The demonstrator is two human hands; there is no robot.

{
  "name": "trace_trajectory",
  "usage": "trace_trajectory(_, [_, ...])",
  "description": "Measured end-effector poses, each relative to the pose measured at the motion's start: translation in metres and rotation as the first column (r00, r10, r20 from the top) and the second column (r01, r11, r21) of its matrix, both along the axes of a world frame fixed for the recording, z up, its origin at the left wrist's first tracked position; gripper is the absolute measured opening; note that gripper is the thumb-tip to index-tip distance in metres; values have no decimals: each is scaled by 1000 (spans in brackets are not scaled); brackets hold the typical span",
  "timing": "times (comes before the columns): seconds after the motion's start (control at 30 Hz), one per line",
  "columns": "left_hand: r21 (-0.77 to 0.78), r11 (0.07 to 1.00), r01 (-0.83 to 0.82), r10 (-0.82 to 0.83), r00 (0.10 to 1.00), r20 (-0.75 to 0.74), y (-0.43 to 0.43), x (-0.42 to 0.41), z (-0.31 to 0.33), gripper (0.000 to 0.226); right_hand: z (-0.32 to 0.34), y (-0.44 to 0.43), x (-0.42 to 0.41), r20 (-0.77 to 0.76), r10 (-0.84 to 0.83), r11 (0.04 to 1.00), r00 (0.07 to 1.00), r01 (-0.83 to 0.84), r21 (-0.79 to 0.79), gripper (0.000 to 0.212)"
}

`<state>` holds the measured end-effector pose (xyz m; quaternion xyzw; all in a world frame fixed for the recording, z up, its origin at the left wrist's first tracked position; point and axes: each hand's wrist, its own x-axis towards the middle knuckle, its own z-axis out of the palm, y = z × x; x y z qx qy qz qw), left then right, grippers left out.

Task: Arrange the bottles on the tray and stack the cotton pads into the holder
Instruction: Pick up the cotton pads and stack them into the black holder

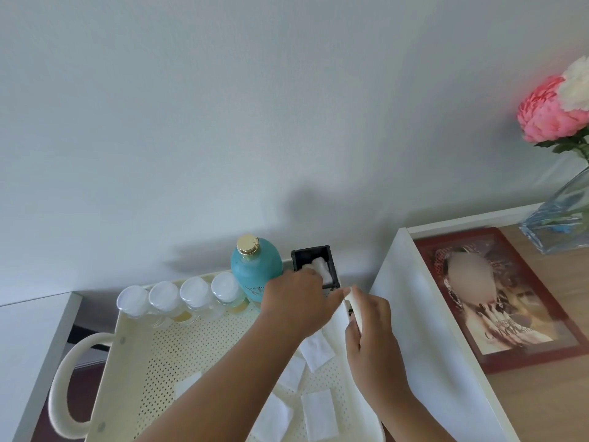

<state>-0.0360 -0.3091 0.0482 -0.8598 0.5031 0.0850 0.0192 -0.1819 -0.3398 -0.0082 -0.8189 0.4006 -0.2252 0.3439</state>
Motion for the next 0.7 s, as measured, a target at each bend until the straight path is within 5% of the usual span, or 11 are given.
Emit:
trace_trajectory(0.2, [-119, 993, 22, -26, 999, -33, 7, -1, 7, 44, 1, 0, -1, -29, -4, 999, 1000, 3, -33, 45])
trace_trajectory(0.4, [-431, 902, 15, -35, 999, -39, 47, -2, 10, 22, 4, 1, 0, -14, -10, 999, 1000, 9, -51, 41])
trace_trajectory(0.57, [-433, 866, -250, 126, 947, -295, 106, 19, -13, 12, 4, 22, 1, -43, -109, 880, 993, 76, -468, 32])
trace_trajectory(0.7, [-351, 799, -488, 318, 839, -442, 167, 50, -41, 6, -1, 60, 19, -44, 152, 908, 987, -157, -388, 16])
